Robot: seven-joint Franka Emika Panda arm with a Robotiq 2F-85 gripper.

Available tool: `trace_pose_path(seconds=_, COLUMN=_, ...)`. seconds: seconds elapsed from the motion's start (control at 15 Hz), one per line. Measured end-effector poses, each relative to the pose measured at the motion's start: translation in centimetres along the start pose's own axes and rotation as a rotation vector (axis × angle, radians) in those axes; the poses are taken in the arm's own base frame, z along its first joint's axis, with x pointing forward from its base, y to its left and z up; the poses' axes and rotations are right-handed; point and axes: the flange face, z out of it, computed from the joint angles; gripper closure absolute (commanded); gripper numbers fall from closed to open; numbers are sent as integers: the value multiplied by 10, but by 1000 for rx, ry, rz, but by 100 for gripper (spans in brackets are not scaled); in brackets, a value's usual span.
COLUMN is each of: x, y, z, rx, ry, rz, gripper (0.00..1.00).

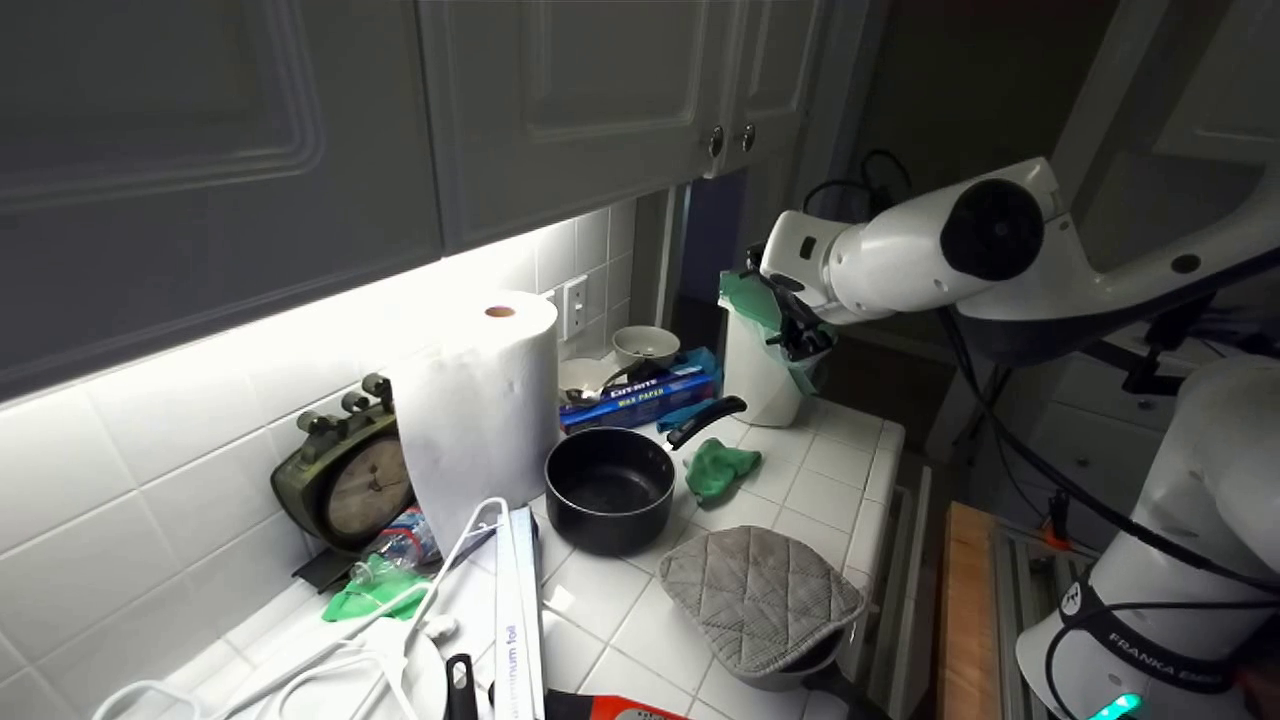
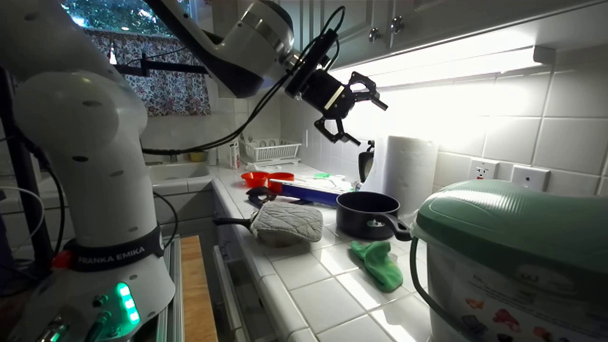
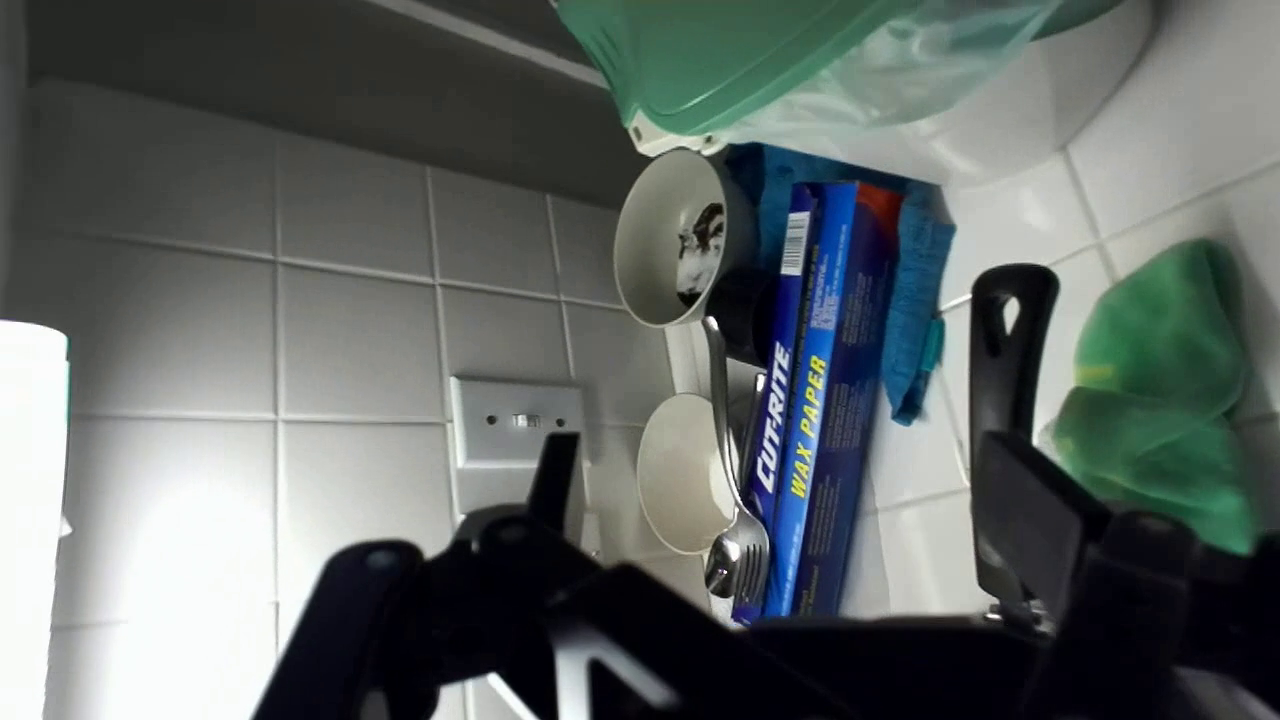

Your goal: Turn off the light

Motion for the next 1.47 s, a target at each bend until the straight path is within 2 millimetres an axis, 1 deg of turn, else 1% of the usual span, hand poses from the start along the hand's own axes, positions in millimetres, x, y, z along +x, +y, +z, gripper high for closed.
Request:
trace_pose_path(seconds=0.2, x=-15, y=5, z=7, rx=-129, ry=22, rz=-40, gripper=0)
trace_pose_path(seconds=0.27, x=-18, y=6, z=9, rx=-135, ry=20, rz=-29, gripper=0)
trace_pose_path(seconds=0.6, x=-14, y=4, z=7, rx=-128, ry=31, rz=-29, gripper=0)
trace_pose_path(seconds=0.87, x=-16, y=2, z=10, rx=-116, ry=32, rz=-21, gripper=0)
trace_pose_path(seconds=1.2, x=-23, y=-14, z=36, rx=-122, ry=6, rz=-6, gripper=0)
trace_pose_path(seconds=1.47, x=-24, y=-25, z=61, rx=-187, ry=17, rz=-9, gripper=0)
